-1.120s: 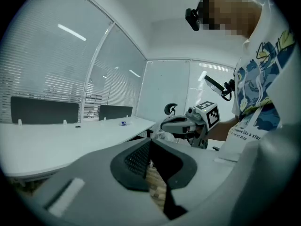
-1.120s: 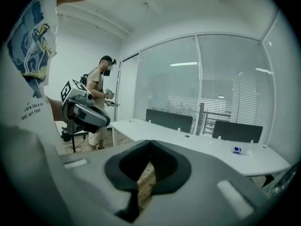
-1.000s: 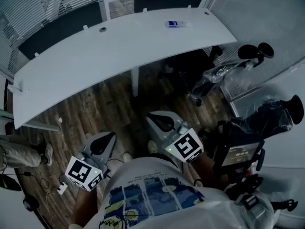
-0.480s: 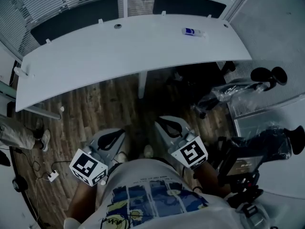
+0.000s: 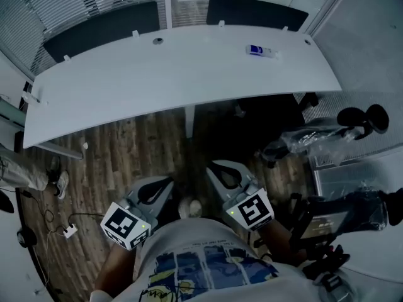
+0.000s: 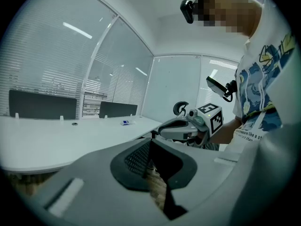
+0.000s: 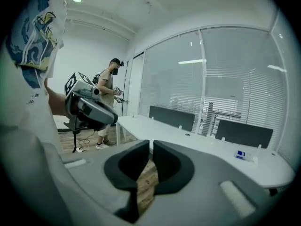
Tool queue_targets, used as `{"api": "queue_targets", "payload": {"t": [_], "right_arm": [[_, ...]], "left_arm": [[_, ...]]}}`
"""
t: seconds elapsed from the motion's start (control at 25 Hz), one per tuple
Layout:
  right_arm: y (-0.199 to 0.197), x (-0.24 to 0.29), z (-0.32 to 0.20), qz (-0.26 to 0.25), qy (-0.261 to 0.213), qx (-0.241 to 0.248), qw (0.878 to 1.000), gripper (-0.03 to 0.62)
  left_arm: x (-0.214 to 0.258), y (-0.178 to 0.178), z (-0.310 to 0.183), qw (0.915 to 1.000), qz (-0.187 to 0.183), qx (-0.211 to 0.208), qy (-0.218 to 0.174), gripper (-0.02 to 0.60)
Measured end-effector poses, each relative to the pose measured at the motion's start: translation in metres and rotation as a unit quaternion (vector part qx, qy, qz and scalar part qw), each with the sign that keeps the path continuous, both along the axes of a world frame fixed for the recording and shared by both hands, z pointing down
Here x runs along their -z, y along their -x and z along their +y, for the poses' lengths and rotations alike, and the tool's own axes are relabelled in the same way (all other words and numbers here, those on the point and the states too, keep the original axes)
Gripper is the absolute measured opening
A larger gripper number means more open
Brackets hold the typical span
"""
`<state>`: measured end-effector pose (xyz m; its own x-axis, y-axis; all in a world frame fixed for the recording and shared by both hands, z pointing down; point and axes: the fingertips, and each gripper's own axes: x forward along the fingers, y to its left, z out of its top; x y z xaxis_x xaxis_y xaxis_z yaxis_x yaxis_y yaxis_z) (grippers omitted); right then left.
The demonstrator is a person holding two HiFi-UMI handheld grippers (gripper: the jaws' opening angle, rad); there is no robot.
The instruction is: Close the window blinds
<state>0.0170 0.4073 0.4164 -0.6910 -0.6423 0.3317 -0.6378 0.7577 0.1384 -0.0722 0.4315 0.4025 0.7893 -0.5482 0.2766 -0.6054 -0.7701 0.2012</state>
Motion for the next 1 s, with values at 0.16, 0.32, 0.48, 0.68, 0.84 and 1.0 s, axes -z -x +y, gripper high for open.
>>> {"api": "queue_targets", "payload": {"t": [0.16, 0.32, 0.48, 0.68, 0.84, 1.0], "right_arm": [[0.001, 0.000, -0.024, -0.006, 0.004, -0.009, 1.000, 0.015], [0.005, -0.005, -0.052, -0.010, 0.019, -0.025, 0.999, 0.015], [0.011, -0.001, -0.089, 0.005, 0.008, -0.028, 1.000, 0.015], [0.021, 0.008, -0.137, 0.008, -0.002, -0.048, 0.999, 0.015], [0.040, 0.004, -0.170, 0.008, 0.008, -0.046, 0.999, 0.015], [0.063, 0.004, -0.195, 0.010, 0.006, -0.037, 0.999, 0.015]], "left_arm": [[-0.002, 0.000, -0.026, 1.0000, 0.003, -0.005, -0.002, 0.005], [-0.002, 0.003, -0.061, 0.9998, 0.009, -0.017, -0.007, 0.005], [-0.004, 0.010, -0.096, 0.9993, 0.015, -0.034, -0.010, 0.005], [0.004, 0.017, -0.143, 0.9979, 0.013, -0.060, -0.019, 0.005], [0.002, 0.036, -0.177, 0.9977, 0.010, -0.064, -0.020, 0.005], [-0.003, 0.050, -0.203, 0.9971, -0.001, -0.072, -0.024, 0.005]]}}
